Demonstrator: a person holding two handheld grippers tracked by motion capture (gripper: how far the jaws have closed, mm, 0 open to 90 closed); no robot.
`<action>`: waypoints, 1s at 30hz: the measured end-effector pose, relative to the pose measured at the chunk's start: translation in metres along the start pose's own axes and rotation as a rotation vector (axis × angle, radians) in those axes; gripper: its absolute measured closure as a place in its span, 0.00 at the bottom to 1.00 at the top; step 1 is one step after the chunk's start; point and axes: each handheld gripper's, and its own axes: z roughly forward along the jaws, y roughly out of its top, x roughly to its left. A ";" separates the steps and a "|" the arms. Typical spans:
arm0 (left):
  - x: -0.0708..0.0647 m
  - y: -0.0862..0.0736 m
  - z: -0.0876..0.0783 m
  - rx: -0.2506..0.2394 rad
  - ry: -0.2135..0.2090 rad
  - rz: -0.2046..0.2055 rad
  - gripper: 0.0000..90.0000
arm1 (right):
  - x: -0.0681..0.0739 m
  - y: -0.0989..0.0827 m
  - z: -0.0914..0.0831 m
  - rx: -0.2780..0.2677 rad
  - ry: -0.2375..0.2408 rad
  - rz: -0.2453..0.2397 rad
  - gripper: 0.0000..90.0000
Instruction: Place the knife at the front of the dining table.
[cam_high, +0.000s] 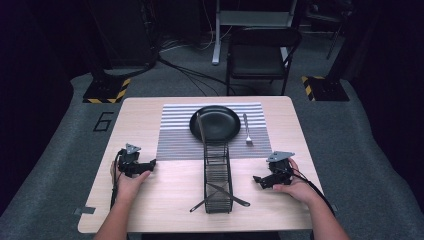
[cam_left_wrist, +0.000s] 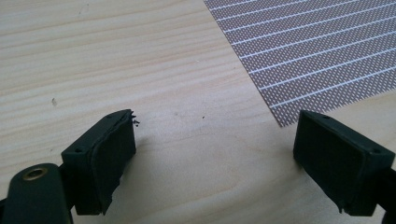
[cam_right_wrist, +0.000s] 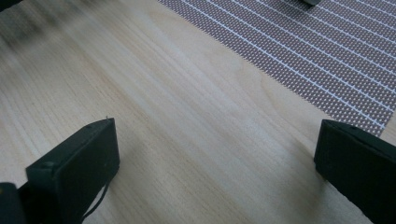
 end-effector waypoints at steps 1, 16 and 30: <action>0.001 0.000 0.000 0.001 -0.001 0.007 0.14 | 0.000 0.000 0.000 0.000 0.000 0.000 0.00; 0.000 0.000 0.000 0.002 0.006 0.001 0.14 | 0.000 0.000 0.000 0.000 0.000 0.000 0.00; 0.000 0.001 -0.002 -0.002 -0.007 0.004 0.22 | 0.000 0.000 0.000 0.000 0.000 0.000 0.00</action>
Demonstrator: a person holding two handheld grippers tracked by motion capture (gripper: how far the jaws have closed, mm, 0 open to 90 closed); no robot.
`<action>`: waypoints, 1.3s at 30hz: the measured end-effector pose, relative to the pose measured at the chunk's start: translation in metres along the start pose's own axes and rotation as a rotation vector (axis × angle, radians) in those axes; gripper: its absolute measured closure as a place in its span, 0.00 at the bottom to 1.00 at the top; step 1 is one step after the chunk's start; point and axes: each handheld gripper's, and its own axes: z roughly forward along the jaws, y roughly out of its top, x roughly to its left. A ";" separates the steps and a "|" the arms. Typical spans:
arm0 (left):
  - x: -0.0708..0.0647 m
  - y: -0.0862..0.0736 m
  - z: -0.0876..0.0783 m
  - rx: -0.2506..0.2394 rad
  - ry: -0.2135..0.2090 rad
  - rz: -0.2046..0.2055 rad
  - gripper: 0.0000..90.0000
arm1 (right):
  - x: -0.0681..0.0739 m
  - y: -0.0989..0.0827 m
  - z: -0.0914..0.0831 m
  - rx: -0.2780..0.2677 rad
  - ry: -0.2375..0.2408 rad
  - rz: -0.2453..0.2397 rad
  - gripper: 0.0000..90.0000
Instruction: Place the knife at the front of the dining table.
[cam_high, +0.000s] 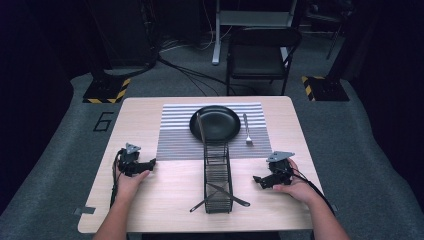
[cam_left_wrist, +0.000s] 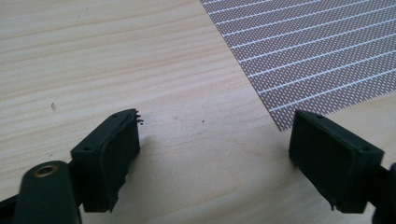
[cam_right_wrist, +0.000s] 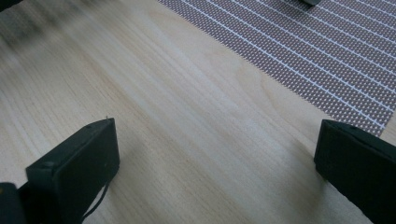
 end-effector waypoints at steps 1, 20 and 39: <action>0.000 0.000 0.000 0.000 0.000 0.000 0.26 | 0.000 0.000 0.000 0.000 0.000 0.000 0.00; -0.005 0.008 -0.028 -0.039 -0.110 -0.137 0.42 | 0.000 0.000 0.000 0.000 0.000 0.000 0.00; -0.016 0.020 -0.046 -0.048 -0.151 -0.131 0.44 | 0.000 0.000 0.000 0.000 0.000 0.000 0.00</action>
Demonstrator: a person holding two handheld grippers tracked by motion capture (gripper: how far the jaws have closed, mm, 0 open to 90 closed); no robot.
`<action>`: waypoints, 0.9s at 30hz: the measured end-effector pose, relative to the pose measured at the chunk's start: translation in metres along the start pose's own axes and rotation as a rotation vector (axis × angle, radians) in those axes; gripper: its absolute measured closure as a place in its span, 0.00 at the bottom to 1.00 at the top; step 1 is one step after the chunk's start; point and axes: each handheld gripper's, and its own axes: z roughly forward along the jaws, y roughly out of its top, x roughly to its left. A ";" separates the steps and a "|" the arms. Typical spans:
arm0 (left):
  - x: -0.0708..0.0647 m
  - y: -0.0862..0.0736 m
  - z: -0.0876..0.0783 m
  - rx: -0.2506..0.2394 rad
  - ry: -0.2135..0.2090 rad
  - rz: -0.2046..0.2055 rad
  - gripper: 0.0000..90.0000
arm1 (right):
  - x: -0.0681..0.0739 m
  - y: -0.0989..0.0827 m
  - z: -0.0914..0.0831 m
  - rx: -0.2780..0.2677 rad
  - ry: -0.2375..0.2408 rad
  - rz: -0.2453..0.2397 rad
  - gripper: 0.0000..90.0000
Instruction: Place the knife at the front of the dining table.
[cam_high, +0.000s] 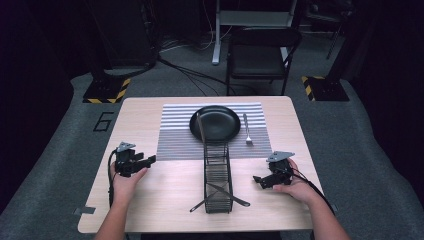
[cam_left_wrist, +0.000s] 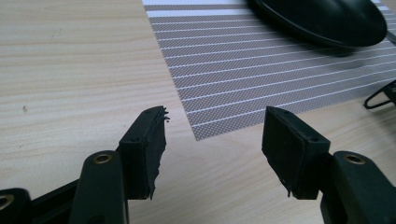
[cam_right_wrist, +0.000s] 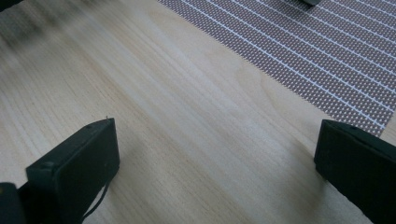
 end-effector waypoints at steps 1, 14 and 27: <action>-0.004 0.002 -0.002 0.001 -0.002 0.015 0.44 | 0.000 0.000 0.000 0.000 0.000 0.000 0.00; -0.023 0.009 -0.004 0.032 -0.046 0.061 0.44 | 0.000 0.000 0.000 0.000 0.000 0.000 0.00; -0.049 0.024 -0.007 0.006 -0.136 0.056 0.44 | 0.000 0.000 0.000 0.000 0.000 0.000 0.00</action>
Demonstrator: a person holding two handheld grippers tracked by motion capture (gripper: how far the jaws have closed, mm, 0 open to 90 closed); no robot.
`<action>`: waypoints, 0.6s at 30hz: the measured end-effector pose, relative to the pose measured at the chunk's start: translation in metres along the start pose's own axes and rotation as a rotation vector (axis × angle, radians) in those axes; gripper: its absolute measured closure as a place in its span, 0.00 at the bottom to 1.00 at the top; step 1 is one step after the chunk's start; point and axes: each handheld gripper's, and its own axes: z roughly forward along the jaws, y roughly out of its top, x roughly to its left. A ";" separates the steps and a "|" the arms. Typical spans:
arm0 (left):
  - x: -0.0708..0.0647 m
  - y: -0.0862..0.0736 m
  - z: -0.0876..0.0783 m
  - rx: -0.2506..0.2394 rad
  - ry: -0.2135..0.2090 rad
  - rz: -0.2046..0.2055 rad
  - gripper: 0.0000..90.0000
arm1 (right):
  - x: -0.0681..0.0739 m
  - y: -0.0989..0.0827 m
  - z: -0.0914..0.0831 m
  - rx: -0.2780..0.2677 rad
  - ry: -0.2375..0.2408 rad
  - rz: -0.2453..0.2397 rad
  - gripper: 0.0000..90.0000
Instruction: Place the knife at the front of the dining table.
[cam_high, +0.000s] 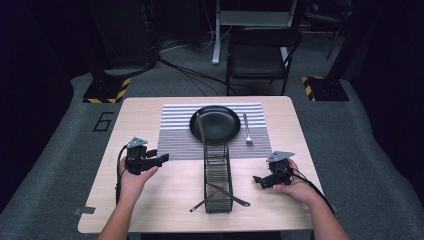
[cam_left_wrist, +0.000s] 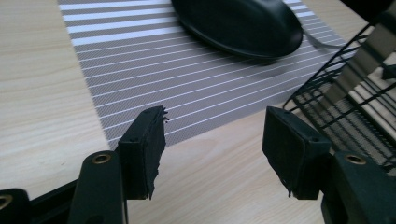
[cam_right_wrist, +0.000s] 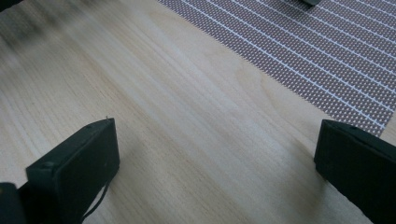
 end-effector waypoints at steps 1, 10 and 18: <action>-0.002 0.001 0.001 0.005 -0.004 0.003 0.44 | 0.000 0.000 0.000 0.000 0.000 0.000 0.00; -0.016 0.010 0.003 0.027 -0.026 0.044 0.51 | 0.000 0.000 0.000 0.000 0.000 0.000 0.00; -0.027 0.017 0.006 0.032 -0.041 0.065 0.56 | 0.000 0.000 0.000 0.000 0.000 0.000 0.00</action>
